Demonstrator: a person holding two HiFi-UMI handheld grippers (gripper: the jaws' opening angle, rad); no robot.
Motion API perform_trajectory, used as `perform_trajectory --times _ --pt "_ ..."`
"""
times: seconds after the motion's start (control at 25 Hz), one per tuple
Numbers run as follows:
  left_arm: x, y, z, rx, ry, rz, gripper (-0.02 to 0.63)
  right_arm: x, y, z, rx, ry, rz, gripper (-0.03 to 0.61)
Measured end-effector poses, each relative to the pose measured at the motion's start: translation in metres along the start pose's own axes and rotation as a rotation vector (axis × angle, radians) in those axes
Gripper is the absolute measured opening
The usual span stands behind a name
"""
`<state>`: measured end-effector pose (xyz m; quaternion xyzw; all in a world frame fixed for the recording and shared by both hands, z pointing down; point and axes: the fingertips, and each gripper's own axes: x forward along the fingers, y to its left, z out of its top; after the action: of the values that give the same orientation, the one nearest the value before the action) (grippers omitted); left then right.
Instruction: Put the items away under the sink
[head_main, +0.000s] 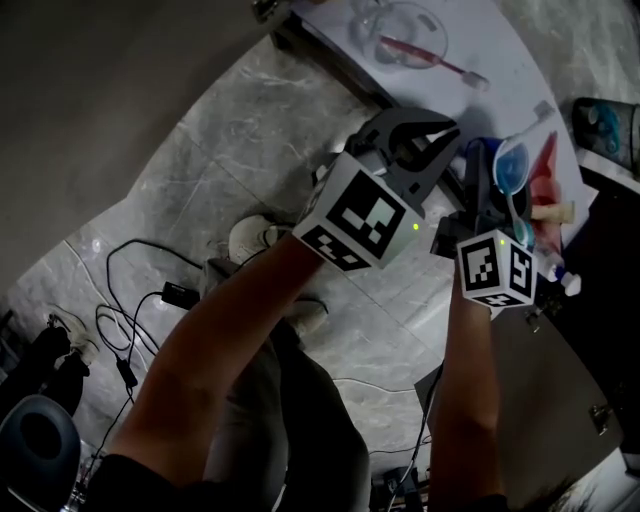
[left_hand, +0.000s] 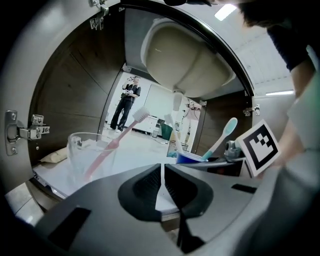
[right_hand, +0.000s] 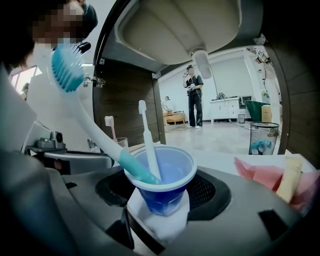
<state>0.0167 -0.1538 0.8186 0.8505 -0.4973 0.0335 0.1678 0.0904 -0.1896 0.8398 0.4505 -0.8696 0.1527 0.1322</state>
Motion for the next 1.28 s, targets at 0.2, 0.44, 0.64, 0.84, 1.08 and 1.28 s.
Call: perform_trajectory --times 0.2,0.44,0.64,0.84,1.08,1.28 --pt "0.011 0.0 -0.005 0.009 -0.006 0.011 0.055 0.001 -0.015 -0.005 0.025 -0.01 -0.047 0.316" --pt "0.019 -0.006 -0.009 0.013 -0.013 0.006 0.092 0.005 -0.028 -0.008 0.066 -0.037 -0.091 0.315" --pt "0.02 -0.007 -0.014 -0.003 -0.005 -0.006 0.126 0.006 -0.034 -0.016 0.092 -0.029 -0.112 0.316" --pt "0.019 -0.008 -0.011 -0.006 -0.013 -0.02 0.144 0.01 -0.031 -0.021 0.05 0.001 -0.108 0.316" --pt "0.018 -0.013 -0.015 0.006 0.003 -0.038 0.156 0.013 -0.027 -0.024 0.012 0.032 -0.101 0.316" --pt "0.013 -0.011 -0.017 -0.013 0.007 -0.032 0.164 0.017 -0.026 -0.026 0.014 0.064 -0.099 0.316"
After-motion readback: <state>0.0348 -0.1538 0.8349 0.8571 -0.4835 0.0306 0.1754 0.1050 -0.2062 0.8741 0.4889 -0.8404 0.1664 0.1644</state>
